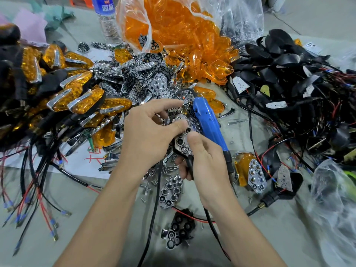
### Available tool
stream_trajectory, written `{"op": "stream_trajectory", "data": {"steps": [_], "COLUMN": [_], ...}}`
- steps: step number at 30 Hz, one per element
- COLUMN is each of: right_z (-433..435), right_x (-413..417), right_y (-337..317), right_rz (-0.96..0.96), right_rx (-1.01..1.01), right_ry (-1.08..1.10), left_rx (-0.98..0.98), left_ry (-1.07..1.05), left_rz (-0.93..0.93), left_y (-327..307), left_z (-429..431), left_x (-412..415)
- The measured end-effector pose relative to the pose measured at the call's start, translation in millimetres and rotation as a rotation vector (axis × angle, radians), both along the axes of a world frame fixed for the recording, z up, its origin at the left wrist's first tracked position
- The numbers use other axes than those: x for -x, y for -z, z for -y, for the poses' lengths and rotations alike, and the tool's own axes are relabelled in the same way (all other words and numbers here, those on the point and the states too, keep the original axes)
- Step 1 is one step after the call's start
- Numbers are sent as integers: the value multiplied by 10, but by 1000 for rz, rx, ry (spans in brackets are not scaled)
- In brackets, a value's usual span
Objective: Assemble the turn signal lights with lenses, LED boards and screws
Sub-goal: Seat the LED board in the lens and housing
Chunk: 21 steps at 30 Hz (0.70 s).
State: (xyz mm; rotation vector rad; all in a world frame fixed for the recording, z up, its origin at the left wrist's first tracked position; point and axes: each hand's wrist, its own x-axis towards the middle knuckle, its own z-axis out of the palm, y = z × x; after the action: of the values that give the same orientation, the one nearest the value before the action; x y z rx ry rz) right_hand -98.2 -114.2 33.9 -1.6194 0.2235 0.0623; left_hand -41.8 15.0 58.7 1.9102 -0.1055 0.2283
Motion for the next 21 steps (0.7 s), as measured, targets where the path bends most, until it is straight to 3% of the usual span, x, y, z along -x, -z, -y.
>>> {"op": "stream_trajectory", "data": {"steps": [8,14,21], "right_z": [59,123,259], "right_x": [-25,-35,-59], "right_y": [-59,-89,-82], "right_rz": [24,-49,-89], "right_rx": [-5,-162,-242], "right_ry": [-36,-105,-177], "left_rx": [447,378,439], "left_ry": [102,122,391], "left_rz": [-282,-282,-343], "left_y": [3,-41,-61], "left_z": [-13,-75,-203], "left_x": [63,45,20]}}
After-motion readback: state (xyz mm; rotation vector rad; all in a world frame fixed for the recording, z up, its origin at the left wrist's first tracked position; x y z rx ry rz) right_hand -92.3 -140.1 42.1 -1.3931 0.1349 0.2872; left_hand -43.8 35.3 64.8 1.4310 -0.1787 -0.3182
